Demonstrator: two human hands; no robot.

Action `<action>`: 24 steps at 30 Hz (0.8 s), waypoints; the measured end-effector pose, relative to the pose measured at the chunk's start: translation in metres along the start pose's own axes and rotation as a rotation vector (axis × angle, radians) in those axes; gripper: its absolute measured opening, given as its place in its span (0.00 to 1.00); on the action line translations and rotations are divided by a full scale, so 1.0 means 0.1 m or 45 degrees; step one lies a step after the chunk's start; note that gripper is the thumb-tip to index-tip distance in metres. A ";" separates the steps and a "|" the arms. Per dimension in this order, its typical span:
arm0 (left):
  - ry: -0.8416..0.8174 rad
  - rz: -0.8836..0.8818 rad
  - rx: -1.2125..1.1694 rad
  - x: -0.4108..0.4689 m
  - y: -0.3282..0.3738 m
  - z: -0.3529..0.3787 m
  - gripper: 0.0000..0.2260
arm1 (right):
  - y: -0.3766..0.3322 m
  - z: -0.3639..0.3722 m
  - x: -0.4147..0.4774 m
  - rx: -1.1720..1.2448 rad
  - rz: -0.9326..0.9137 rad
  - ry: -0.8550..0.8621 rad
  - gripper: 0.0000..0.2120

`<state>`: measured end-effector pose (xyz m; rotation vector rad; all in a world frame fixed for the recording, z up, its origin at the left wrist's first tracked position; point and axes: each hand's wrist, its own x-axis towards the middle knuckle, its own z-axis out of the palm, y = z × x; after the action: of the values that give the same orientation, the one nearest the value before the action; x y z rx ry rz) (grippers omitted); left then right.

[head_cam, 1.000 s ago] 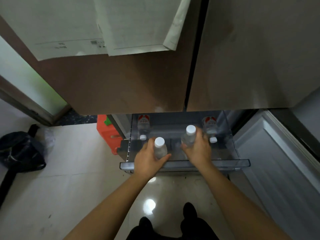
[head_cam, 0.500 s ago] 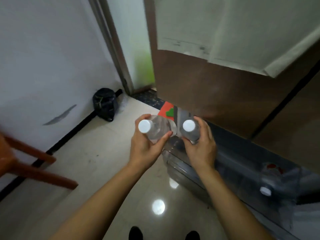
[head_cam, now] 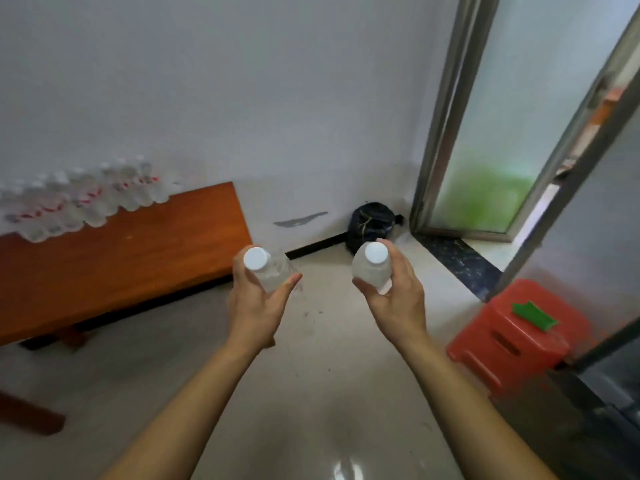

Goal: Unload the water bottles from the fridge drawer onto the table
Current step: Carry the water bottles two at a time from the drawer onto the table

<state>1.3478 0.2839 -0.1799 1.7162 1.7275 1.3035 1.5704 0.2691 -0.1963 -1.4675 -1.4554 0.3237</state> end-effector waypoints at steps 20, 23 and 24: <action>0.235 -0.381 -0.015 2.51 -2.70 -1.97 0.33 | -1.22 4.33 1.63 0.238 -0.179 -0.586 0.35; 0.237 -0.440 -0.029 3.13 -2.96 -2.01 0.34 | -1.26 4.94 2.13 0.264 -0.191 -0.673 0.33; 0.239 -0.455 -0.026 3.31 -3.05 -2.04 0.32 | -1.28 5.12 2.28 0.284 -0.195 -0.694 0.32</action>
<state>0.9492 0.5737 -0.2116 1.2298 2.0039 1.3404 1.1567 0.6665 -0.2341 -1.1236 -1.8777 0.8097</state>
